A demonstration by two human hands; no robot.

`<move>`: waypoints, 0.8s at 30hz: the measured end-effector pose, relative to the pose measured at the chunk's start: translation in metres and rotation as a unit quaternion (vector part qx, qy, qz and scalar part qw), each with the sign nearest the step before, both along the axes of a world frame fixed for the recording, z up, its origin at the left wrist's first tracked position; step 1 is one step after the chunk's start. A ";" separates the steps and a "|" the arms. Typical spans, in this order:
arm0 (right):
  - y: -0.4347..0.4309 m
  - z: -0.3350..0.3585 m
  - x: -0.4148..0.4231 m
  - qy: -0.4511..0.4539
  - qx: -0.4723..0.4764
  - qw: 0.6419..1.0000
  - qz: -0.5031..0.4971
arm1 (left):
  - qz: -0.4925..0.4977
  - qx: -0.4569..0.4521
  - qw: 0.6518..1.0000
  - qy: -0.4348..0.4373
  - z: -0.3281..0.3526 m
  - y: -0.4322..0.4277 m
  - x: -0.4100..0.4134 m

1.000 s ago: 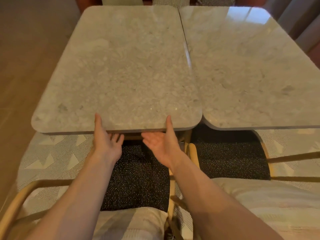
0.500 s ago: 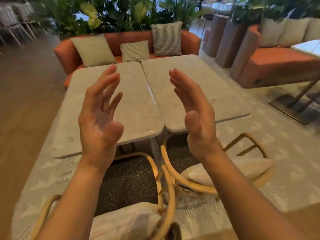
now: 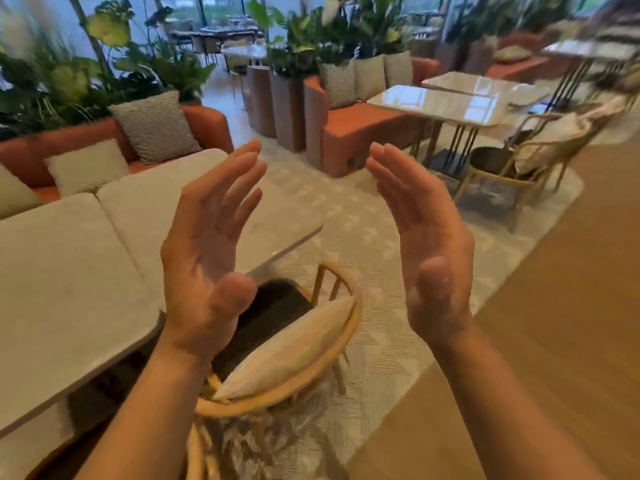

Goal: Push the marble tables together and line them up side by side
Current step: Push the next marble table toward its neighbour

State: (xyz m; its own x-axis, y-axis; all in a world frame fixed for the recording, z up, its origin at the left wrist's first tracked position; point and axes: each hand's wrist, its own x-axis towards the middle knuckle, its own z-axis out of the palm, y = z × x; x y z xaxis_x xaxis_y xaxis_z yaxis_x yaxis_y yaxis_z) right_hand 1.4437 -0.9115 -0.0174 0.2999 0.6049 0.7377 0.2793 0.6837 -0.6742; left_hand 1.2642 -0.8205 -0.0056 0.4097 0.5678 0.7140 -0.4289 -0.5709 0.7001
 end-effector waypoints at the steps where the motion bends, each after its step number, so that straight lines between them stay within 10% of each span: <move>1: 0.000 0.001 0.021 -0.003 0.002 1.000 -0.013 | -0.009 0.003 1.000 -0.005 0.002 0.004 0.024; 24: 0.196 0.025 0.485 -0.061 -0.007 0.993 -0.102 | -0.104 0.007 0.994 -0.038 0.015 0.232 0.500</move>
State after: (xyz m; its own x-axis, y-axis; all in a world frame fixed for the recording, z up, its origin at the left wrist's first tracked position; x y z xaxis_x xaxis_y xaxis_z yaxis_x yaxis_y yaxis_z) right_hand 1.9284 -0.7151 0.0078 0.3259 0.5507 0.7684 0.4919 0.5953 -0.6353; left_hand 1.7645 -0.5886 0.0095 0.4616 0.4668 0.7544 -0.5903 -0.4731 0.6540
